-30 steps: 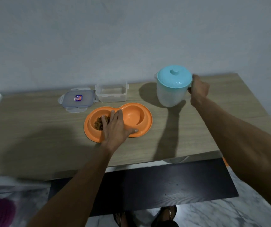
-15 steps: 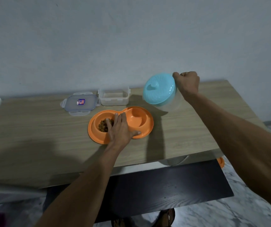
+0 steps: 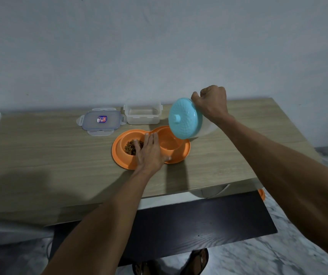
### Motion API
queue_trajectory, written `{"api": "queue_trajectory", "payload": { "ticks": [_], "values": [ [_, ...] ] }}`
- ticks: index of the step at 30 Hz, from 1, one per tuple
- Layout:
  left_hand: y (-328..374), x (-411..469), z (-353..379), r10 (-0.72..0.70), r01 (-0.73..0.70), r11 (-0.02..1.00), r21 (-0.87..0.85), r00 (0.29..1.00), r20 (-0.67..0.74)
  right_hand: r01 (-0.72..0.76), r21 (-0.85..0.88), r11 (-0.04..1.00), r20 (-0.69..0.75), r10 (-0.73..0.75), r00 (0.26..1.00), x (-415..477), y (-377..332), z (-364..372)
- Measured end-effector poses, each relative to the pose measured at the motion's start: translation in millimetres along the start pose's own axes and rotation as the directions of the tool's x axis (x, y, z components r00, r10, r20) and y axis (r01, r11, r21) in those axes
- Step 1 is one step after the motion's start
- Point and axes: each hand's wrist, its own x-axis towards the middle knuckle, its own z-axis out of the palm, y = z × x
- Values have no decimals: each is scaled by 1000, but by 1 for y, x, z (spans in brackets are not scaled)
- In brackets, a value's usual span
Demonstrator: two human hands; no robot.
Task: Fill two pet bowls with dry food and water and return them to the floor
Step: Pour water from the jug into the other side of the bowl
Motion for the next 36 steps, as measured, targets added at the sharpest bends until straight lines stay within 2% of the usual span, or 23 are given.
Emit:
{"api": "queue_trajectory", "payload": {
  "ticks": [6, 21, 36],
  "values": [
    [1, 0, -3, -3, 3, 1000, 3, 1000, 19, 92, -128, 987, 10, -91, 996, -4, -11, 5],
    [0, 1, -4, 9, -10, 1000, 21, 1000, 30, 247, -254, 935, 33, -247, 968, -8, -22, 5],
    [-1, 3, -3, 18, -19, 999, 35, 1000, 24, 311, -327, 892, 93, -298, 950, -10, -34, -4]
  ]
}}
